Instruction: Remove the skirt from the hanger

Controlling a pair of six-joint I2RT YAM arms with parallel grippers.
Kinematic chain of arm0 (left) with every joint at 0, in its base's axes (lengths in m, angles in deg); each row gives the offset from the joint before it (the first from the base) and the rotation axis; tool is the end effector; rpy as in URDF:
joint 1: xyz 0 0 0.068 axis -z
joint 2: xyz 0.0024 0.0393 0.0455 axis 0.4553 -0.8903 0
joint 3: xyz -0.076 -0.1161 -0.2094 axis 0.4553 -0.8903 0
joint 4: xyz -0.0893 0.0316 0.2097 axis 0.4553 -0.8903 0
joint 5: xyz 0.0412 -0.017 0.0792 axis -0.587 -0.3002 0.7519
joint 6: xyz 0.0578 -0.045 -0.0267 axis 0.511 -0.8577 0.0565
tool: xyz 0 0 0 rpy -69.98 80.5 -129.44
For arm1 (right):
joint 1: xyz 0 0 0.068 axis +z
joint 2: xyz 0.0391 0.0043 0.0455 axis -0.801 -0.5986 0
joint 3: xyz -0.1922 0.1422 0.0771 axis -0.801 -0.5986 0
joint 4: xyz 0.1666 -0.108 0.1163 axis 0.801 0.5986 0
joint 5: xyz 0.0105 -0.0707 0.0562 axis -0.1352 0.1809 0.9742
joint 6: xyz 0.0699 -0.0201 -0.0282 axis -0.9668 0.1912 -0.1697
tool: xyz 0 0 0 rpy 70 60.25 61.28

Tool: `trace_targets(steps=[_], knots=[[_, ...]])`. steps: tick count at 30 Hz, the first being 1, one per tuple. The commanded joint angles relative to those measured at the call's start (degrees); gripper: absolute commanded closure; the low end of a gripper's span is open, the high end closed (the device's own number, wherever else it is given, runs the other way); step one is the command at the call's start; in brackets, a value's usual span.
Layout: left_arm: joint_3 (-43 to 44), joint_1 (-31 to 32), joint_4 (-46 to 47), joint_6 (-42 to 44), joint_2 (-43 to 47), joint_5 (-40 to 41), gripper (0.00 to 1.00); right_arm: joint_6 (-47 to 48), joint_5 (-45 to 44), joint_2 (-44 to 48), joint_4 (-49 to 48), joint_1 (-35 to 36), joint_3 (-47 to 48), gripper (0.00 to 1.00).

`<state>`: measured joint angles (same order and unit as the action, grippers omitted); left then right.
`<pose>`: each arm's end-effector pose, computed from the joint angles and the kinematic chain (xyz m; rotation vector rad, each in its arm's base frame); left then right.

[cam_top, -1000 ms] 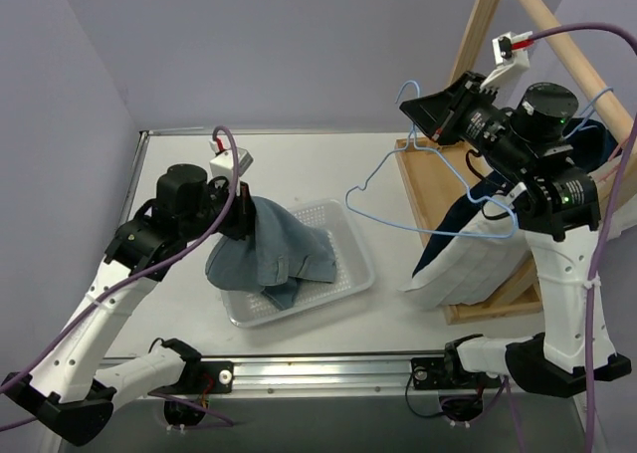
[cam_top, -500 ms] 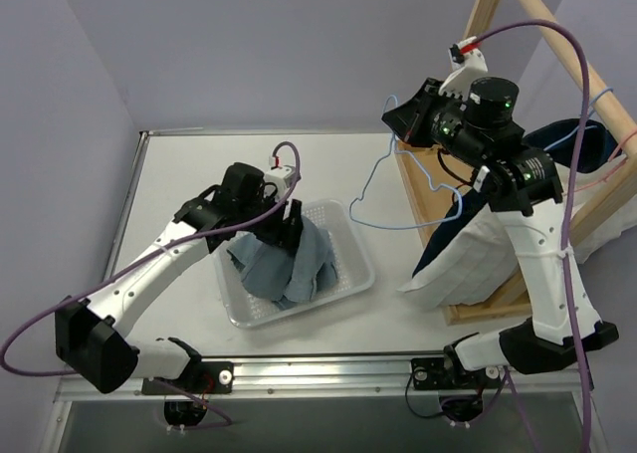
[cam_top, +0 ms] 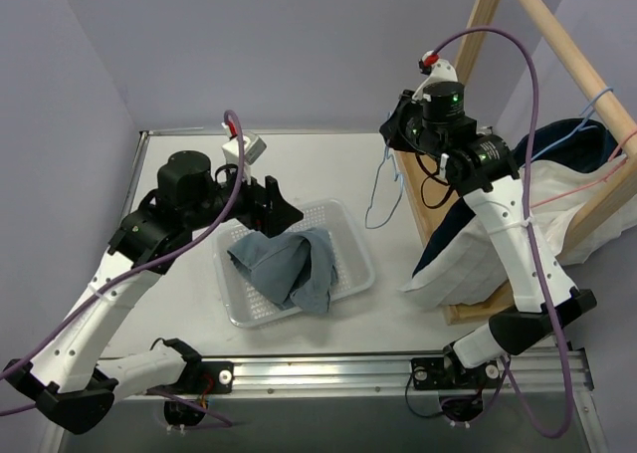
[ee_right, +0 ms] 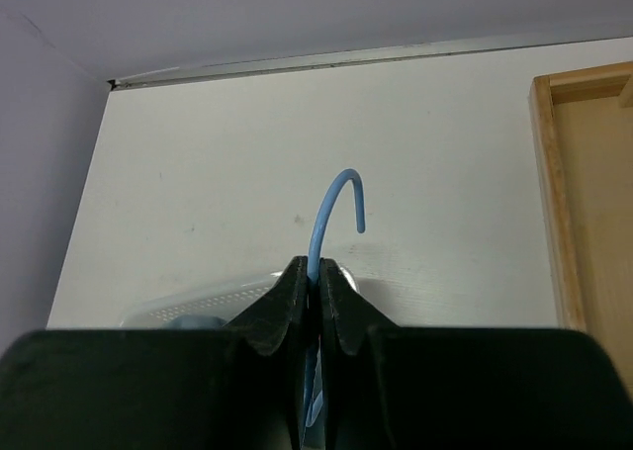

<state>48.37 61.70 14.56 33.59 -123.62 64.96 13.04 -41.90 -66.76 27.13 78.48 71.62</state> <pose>0.1741 -0.1480 0.4007 0.5590 1.9220 -0.9238 0.2852 0.1337 0.4634 -0.0130 1.7722 0.6186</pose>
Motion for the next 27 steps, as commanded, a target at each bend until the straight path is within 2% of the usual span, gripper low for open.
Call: trace_targets(steps=[1, 4, 8, 16, 24, 27], knots=[[3.0, 0.4, -2.1, 0.0, -0.1, 2.7, 0.06, 0.4, -4.7, -0.7, -2.8, 0.7, -0.7, 1.00], [3.8, 0.5, -1.2, 0.7, 1.1, 5.1, 0.06, 0.5, -6.7, -1.6, -2.3, 0.9, -1.0, 1.00], [8.2, 1.7, 0.4, 1.4, -0.1, -0.1, 0.06, 0.3, -11.3, -3.9, 0.2, 1.5, 1.5, 1.00], [26.6, 5.7, -3.8, 0.4, -9.2, -2.0, 0.06, -1.2, -21.4, -9.9, 4.4, 4.0, 4.3, 1.00], [32.0, 7.6, -4.8, -0.2, -13.4, -1.7, 0.03, -1.1, -26.2, -12.0, 5.6, 6.9, 4.9, 1.00], [32.1, 9.1, -6.0, 0.7, -14.6, 0.9, 0.02, -1.1, -28.7, -13.1, 6.6, 8.5, 6.6, 1.00]])
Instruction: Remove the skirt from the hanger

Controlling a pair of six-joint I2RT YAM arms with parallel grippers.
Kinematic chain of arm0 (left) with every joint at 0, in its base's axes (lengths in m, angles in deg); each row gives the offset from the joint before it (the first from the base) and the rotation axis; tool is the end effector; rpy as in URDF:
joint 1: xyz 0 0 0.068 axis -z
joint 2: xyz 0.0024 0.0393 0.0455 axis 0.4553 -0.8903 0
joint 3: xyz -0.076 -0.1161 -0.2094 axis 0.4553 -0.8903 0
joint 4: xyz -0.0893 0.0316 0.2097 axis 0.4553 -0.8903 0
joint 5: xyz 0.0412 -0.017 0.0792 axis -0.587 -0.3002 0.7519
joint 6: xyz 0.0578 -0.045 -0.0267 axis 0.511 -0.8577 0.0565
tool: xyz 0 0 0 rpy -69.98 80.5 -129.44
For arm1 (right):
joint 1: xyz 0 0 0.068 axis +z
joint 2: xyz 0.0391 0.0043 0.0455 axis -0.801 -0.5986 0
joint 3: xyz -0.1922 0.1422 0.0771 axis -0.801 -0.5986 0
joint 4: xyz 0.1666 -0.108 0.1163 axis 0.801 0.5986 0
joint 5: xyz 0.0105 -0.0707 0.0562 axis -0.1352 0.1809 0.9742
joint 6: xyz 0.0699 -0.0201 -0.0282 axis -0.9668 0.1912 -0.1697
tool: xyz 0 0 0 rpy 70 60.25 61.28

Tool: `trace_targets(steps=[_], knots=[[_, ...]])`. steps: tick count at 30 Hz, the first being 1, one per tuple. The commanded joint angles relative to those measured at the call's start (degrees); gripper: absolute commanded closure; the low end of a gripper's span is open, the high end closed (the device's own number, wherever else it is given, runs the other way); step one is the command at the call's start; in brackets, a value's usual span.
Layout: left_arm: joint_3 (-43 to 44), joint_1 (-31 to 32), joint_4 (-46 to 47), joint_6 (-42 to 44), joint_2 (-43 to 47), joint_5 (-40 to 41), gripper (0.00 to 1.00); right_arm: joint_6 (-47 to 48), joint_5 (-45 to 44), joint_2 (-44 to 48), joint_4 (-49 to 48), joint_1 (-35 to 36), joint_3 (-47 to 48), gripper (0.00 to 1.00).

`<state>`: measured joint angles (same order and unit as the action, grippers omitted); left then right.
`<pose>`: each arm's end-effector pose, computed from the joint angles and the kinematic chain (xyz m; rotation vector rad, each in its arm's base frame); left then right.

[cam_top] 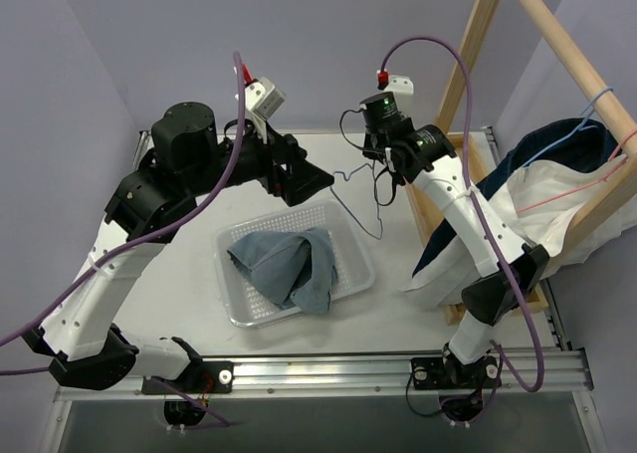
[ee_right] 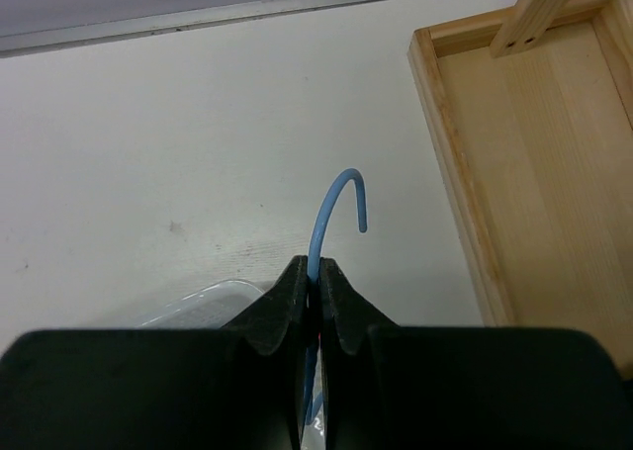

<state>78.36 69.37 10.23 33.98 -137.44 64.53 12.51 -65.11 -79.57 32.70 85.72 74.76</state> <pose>0.1683 -0.1847 0.4948 0.6822 1.6794 -1.0476 0.3287 0.1773 0.3970 0.1268 1.9626 0.2367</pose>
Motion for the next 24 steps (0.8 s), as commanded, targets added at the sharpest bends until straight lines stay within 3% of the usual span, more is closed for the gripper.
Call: trace_targets(steps=[1, 8, 11, 12, 13, 17, 18, 19, 20, 21, 24], knots=[[2.2, 2.0, -2.2, 1.1, -1.4, 3.5, 0.02, -0.6, -5.9, -0.9, 1.6, 2.2, 3.9, 1.00], [3.0, 4.9, -5.5, 4.1, -4.2, 12.1, 0.00, -1.6, -7.7, -1.1, 2.5, 4.7, 5.8, 1.00], [3.7, 5.3, -7.2, 4.8, -5.3, 14.5, 0.12, -1.6, -8.4, -0.8, 3.2, 5.8, 6.3, 1.00], [4.0, 5.3, -7.8, 5.2, -5.6, 15.1, 0.17, -1.7, -8.5, -0.4, 3.3, 6.0, 6.5, 1.00], [4.6, 5.3, -8.5, 5.5, -6.2, 16.1, 0.34, -1.6, -8.6, 0.0, 3.5, 6.2, 6.5, 1.00], [4.9, 5.3, -10.5, 6.2, -7.2, 18.8, 0.77, -1.6, -8.6, 1.9, 3.4, 7.2, 5.8, 1.00], [4.9, 5.3, -10.6, 6.3, -7.4, 18.5, 0.94, -1.4, -8.2, 2.6, 3.4, 7.3, 5.8, 1.00], [4.8, 5.3, -10.5, 6.3, -7.5, 18.5, 0.97, -1.2, -7.7, 2.9, 3.9, 7.4, 6.0, 1.00], [3.7, 5.3, -9.4, 6.4, -7.1, 18.4, 0.98, -0.9, -7.0, 3.2, 4.0, 7.4, 5.9, 0.92], [3.0, 5.2, -8.8, 6.4, -6.7, 18.1, 0.98, 0.2, -4.9, 4.0, 4.0, 7.4, 5.9, 0.69], [1.0, 5.2, -7.2, 6.7, -5.2, 18.4, 0.98, 0.8, -3.3, 6.3, 4.9, 7.4, 5.9, 0.35]])
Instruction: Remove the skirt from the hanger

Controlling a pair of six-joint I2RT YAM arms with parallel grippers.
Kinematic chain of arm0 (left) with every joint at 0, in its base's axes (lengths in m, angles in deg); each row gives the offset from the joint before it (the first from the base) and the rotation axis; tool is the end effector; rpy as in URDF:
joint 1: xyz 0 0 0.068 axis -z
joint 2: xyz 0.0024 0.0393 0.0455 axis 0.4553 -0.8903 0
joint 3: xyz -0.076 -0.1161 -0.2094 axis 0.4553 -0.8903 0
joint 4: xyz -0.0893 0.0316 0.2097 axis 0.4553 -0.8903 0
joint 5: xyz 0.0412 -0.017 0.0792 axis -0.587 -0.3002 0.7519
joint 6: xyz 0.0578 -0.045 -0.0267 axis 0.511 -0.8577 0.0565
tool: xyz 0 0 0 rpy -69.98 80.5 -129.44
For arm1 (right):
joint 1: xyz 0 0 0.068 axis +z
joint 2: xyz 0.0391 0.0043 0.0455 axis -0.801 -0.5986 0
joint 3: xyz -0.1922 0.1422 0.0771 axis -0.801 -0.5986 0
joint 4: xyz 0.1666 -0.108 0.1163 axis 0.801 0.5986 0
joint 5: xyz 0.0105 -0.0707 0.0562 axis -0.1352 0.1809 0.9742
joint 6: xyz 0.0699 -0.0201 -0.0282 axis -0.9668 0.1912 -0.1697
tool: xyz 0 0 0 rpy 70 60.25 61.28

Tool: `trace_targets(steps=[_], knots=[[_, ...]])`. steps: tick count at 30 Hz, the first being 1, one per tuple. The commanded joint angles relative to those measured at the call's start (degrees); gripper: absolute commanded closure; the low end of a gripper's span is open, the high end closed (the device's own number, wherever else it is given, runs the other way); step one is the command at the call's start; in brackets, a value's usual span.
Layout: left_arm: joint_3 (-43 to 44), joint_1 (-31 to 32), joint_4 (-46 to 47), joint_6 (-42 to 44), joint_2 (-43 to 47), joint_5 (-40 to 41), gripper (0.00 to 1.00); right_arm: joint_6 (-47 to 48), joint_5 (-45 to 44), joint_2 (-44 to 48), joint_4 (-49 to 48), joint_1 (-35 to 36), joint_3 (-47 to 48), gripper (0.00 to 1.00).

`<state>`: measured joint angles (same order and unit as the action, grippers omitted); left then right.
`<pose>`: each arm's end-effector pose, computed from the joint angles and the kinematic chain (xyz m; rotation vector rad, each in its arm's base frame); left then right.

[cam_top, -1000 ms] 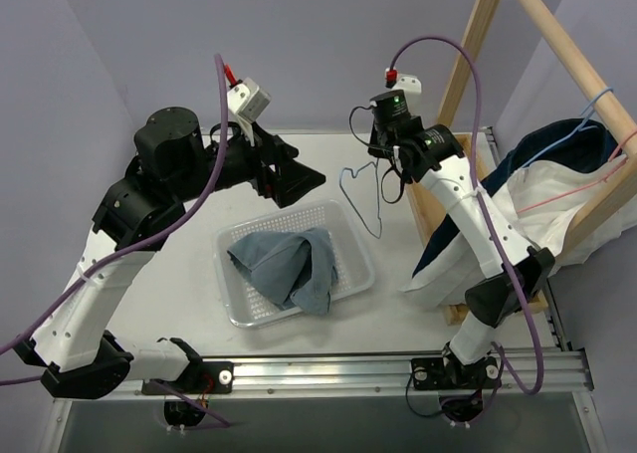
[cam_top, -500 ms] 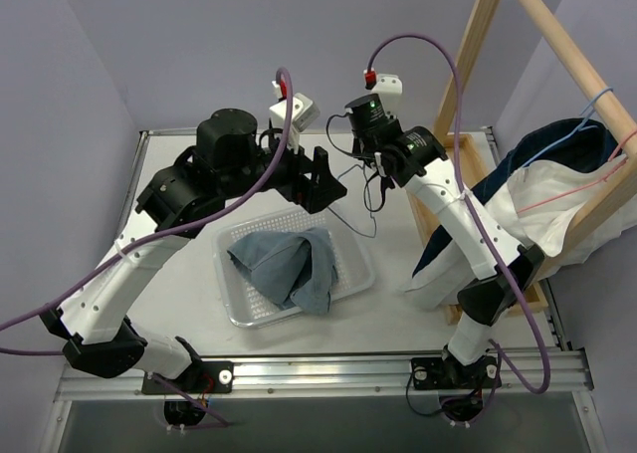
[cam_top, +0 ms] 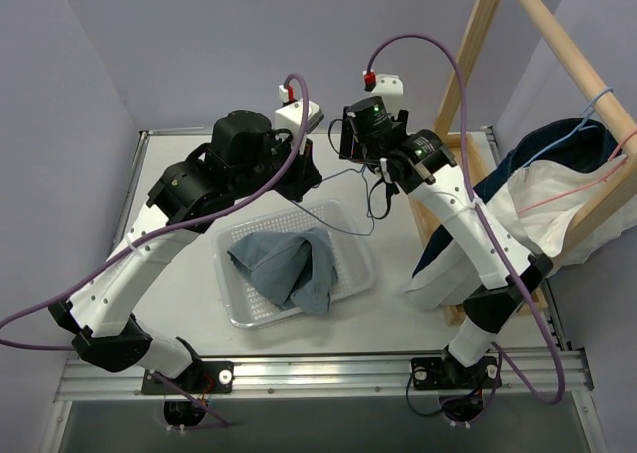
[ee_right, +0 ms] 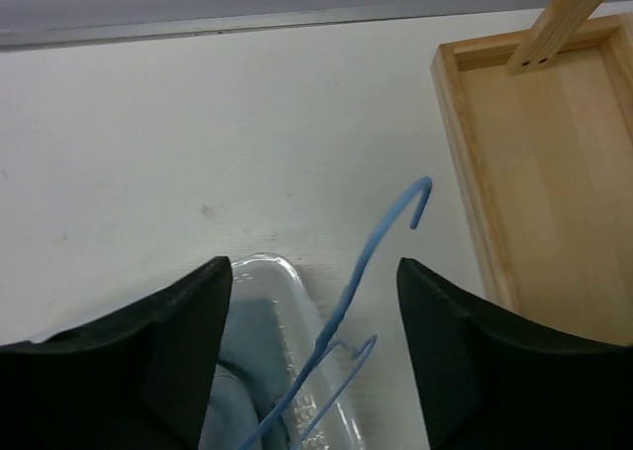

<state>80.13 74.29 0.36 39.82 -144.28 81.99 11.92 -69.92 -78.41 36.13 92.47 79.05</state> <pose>0.1915 -0.2121 0.4500 0.6785 1.9157 -0.7001 0.2966 0.2010 0.4211 0.0862 1.9194 0.2647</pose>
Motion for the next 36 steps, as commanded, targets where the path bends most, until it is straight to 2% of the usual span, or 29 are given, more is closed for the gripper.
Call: trace_targets(steps=[1, 3, 6, 14, 17, 20, 21, 22, 25, 30, 34, 36], knots=[[-1.2, 0.3, 3.0, 0.9, 2.2, 1.4, 0.98, 0.9, 1.4, 6.0, 2.3, 0.7, 1.5, 0.30], [-1.9, 0.3, 3.6, 1.3, 2.7, 1.2, 0.98, 0.6, 1.0, 9.1, 2.4, 0.7, 0.6, 0.23], [-3.0, 0.2, 5.1, 1.3, 3.6, 1.1, 0.98, -0.1, 1.3, 13.3, 3.1, 0.7, -0.2, 0.19], [-2.2, 0.0, 11.6, 2.4, 4.3, 0.1, 0.98, -2.0, 15.4, 27.6, -0.6, 0.7, -0.1, 0.22], [-1.7, -0.2, 16.7, 2.8, 3.5, -1.1, 0.98, -3.5, 19.8, 32.0, -5.4, 0.7, -0.3, 0.32], [-1.2, -0.6, 22.6, 2.1, 1.9, -3.0, 0.98, -4.3, 26.6, 38.7, -10.2, 0.7, -1.9, 0.68], [-1.0, -0.8, 24.1, 1.7, 1.3, -3.9, 0.98, -4.6, 29.0, 39.7, -10.8, 0.7, -2.2, 0.96], [-0.7, -0.9, 25.6, 0.8, 0.1, -5.9, 0.98, -4.8, 30.5, 40.7, -10.5, 0.7, -2.7, 1.00], [-0.1, -1.1, 32.6, -1.2, -2.2, -8.5, 0.98, -4.1, 36.0, 43.8, -8.6, 0.7, -4.3, 1.00], [2.1, -1.1, 43.6, -3.5, -7.1, -14.2, 0.98, -3.4, 45.0, 51.6, -8.3, 0.0, -12.7, 1.00], [3.8, -1.5, 53.5, -5.9, -11.0, -17.6, 0.98, -3.2, 58.0, 57.9, -9.8, -3.6, -18.8, 1.00], [4.7, -1.7, 56.7, -7.7, -13.9, -20.3, 0.98, -2.1, 61.7, 60.0, -7.3, -5.5, -20.7, 1.00]])
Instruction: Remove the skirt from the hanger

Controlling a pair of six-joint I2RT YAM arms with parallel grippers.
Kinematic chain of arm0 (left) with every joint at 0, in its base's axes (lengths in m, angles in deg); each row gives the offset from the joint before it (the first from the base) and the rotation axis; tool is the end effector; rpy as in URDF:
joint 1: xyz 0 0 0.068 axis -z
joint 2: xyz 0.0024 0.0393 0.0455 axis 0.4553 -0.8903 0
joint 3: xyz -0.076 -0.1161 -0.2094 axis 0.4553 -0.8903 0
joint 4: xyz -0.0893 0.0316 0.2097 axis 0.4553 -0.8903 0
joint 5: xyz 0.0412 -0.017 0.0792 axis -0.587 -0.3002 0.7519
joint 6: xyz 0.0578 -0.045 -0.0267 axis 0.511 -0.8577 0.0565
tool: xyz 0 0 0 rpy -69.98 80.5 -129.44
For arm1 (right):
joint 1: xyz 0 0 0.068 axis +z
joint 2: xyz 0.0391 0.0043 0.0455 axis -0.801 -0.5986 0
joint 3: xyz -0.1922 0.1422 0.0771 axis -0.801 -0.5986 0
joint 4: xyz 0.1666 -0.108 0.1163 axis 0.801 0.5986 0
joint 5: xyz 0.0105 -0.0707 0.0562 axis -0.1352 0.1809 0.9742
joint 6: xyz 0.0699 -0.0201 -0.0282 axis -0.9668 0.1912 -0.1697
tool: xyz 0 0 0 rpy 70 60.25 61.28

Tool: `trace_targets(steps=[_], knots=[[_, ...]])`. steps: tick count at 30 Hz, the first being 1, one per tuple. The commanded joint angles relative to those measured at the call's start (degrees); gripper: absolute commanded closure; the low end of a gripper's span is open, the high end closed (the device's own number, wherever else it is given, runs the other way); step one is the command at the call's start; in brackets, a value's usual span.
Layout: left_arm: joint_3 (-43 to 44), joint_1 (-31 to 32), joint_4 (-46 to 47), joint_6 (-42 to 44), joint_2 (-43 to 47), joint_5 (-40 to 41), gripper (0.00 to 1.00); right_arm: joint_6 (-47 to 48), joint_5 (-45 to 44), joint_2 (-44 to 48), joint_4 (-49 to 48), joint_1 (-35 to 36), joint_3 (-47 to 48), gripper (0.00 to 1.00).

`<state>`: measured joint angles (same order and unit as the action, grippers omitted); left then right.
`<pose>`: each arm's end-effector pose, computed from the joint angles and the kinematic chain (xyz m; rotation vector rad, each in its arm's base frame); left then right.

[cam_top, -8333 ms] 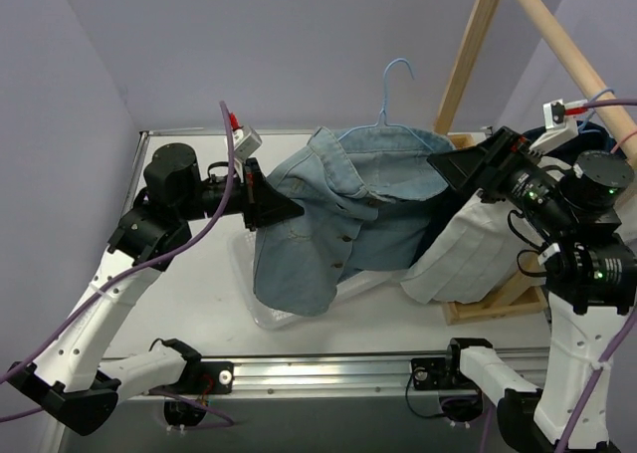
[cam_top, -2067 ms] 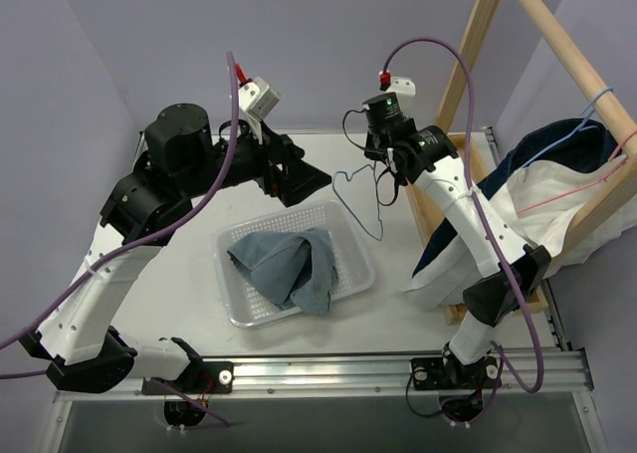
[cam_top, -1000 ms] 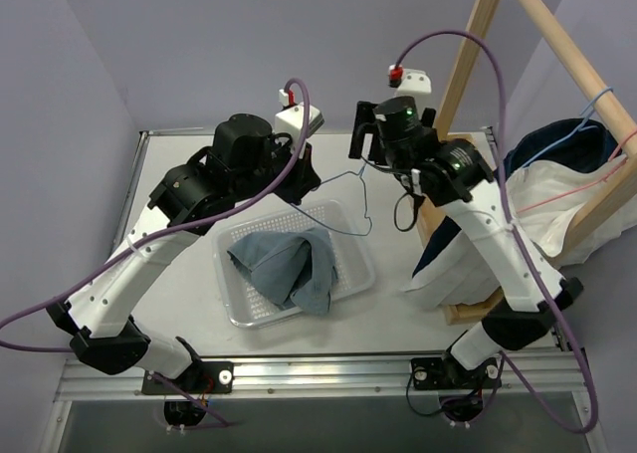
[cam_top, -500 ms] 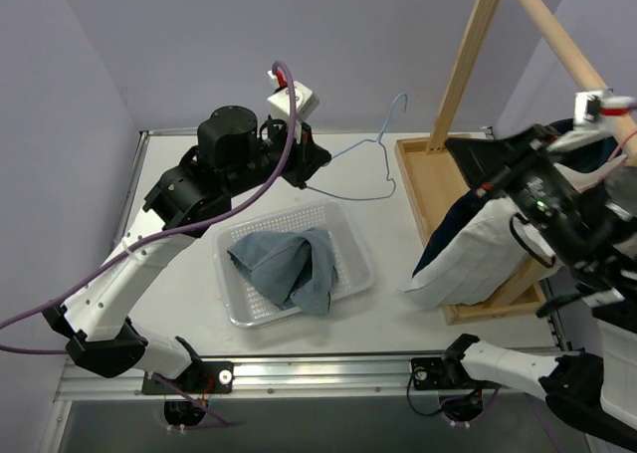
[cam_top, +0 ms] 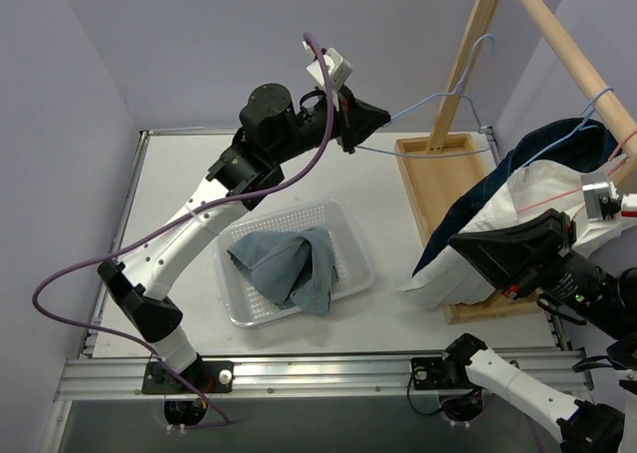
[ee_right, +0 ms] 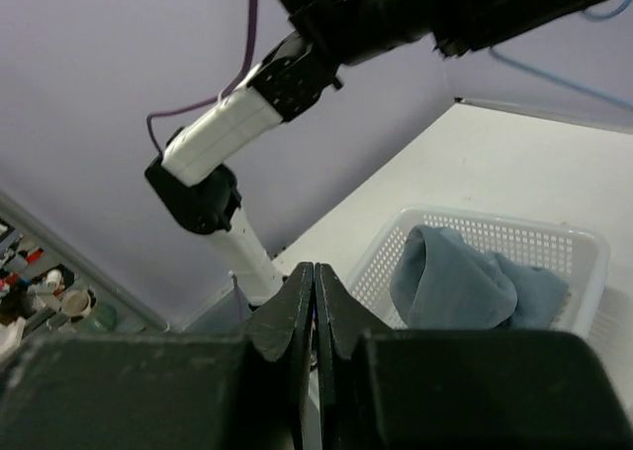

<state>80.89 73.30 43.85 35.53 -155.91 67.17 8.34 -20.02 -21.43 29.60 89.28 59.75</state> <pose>0.2382 -0.2781 0.4950 0.6666 1.3381 -1.0864 0.0144 0.0403 0.5261 -0.4310 1.2357 1.1958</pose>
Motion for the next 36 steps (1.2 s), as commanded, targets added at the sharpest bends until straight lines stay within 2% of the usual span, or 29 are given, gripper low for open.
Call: trace_targets(steps=[1, 6, 12, 16, 19, 22, 29, 36], knots=[[5.7, -0.8, 15.0, -5.0, -3.5, -6.0, 0.98, 2.1, 13.1, 3.4, 0.9, -3.2, -1.7, 1.00], [8.1, -1.0, 22.8, -10.4, -9.5, -9.5, 0.98, 6.1, 16.4, 5.3, 12.8, -9.9, -4.1, 1.00], [14.6, -1.0, 27.5, -14.2, -15.5, -12.1, 0.98, 4.2, 16.5, 13.2, 13.7, -11.8, -13.2, 1.00], [24.3, -0.9, 22.7, -15.2, -21.0, -12.4, 0.98, 2.0, 15.6, 16.3, 13.6, -12.0, -15.7, 1.00], [34.1, -0.5, 17.4, -16.6, -26.5, -13.0, 0.98, 1.9, 14.4, 16.5, 14.7, -12.1, -14.7, 1.00], [39.1, 0.2, 14.2, -17.2, -30.3, -13.1, 0.98, 2.1, 13.4, 16.0, 15.5, -12.2, -12.5, 1.00], [37.5, 0.7, 13.4, -18.6, -32.7, -12.8, 0.98, 2.3, 11.2, 16.4, 16.6, -12.4, -11.2, 1.00], [39.7, 0.7, 11.0, -19.0, -36.1, -13.7, 0.98, 2.0, 9.9, 17.4, 17.0, -12.4, -11.9, 1.00]])
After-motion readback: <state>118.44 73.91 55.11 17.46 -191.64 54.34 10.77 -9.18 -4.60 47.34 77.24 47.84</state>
